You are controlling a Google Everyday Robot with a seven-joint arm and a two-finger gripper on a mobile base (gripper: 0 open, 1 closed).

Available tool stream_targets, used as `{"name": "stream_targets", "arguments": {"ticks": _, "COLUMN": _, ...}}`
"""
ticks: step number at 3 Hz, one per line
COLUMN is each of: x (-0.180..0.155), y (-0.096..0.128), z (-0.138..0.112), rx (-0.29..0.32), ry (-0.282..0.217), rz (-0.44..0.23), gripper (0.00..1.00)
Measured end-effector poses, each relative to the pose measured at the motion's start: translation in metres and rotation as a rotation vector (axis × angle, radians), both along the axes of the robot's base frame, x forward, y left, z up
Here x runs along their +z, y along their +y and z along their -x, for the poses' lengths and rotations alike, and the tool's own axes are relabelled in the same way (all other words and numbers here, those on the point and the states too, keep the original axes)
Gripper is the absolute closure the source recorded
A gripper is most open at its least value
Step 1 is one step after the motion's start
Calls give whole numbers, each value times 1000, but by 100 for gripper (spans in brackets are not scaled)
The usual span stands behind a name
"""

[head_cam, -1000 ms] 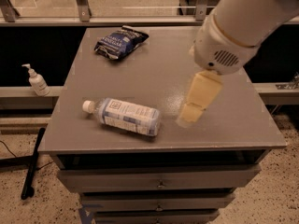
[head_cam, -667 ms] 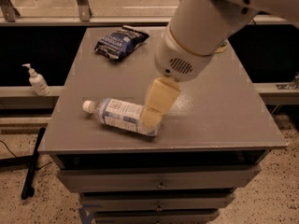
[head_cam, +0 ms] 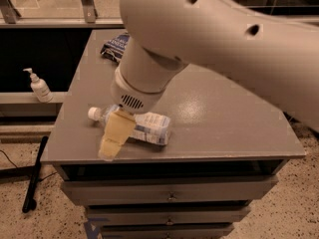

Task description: Place blue plastic bottle upright

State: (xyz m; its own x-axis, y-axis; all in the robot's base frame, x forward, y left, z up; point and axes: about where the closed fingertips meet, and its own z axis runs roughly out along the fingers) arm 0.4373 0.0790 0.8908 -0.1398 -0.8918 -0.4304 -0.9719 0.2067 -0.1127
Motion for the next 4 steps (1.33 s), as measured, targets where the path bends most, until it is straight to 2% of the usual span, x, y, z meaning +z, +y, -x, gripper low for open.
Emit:
{"name": "stream_targets", "arguments": {"ticks": 1, "x": -24, "y": 23, "z": -11, "rx": 9, "ry": -21, "rz": -4, "gripper": 0}}
{"name": "stream_targets", "arguments": {"ticks": 2, "x": -41, "y": 35, "z": -26, "rx": 8, "ry": -37, "rz": 3, "gripper": 0}}
{"name": "stream_targets", "arguments": {"ticks": 3, "x": -54, "y": 34, "z": -36, "rx": 6, "ry": -44, "rz": 27, "gripper": 4}}
{"name": "stream_targets", "arguments": {"ticks": 4, "x": -59, "y": 27, "z": -44, "rx": 1, "ry": -54, "rz": 47, "gripper": 22}}
